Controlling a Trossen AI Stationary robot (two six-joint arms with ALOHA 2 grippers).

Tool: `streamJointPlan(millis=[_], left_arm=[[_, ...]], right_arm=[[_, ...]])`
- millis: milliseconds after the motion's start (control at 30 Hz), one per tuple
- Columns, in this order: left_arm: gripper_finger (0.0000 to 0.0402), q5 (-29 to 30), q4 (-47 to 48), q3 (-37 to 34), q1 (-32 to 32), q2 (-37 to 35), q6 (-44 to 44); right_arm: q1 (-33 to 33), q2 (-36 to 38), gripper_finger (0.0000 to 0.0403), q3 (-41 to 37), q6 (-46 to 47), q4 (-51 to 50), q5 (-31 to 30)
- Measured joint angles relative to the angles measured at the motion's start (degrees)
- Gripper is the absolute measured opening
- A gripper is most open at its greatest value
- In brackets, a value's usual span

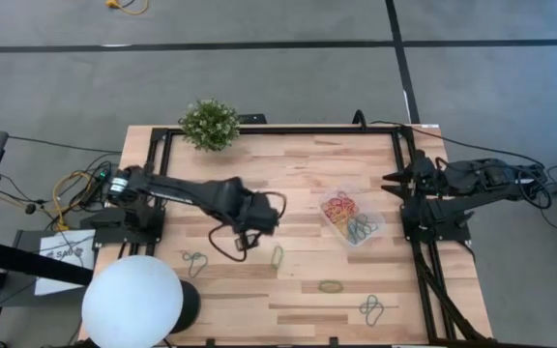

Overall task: Pick and place items into bin
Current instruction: Put the blue rubber band into the transparent bin

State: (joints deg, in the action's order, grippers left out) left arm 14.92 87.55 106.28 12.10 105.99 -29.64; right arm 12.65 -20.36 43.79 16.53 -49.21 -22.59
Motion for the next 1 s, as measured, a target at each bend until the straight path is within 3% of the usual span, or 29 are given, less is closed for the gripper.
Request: streamJointPlan(millis=[100, 400, 600, 733, 867, 1000], left_arm=[[0.0084, -2.9, 1.3, -4.7, 0.9, 0.1, -2.3], [0.0084, -21.2, -8.7, -25.6, 1.9, 0.2, 0.7], [0.0084, -25.2, -9.6, -35.0, 2.5, 0.2, 0.6], [0.0084, -32.1, -14.7, -40.0, 3.4, 0.2, 0.5], [0.0084, -34.0, -22.1, -44.0, 4.1, 0.2, -0.4], [0.0084, -32.2, -21.8, -46.3, 4.0, 0.2, -3.1]], right_arm=[[0.0, 0.0, 0.0129, 0.0, 0.0, 0.0, 0.0], [0.0, 0.0, 0.0129, 0.0, 0.1, 0.0, 0.0], [0.0, 0.0, 0.0129, 0.0, 0.1, 0.0, 0.0], [0.0, 0.0, 0.0129, 0.0, 0.1, 0.0, 0.0], [0.0, 0.0, 0.0129, 0.0, 0.1, 0.0, 0.0], [0.0, 0.0, 0.0129, 0.0, 0.1, 0.0, 0.0]])
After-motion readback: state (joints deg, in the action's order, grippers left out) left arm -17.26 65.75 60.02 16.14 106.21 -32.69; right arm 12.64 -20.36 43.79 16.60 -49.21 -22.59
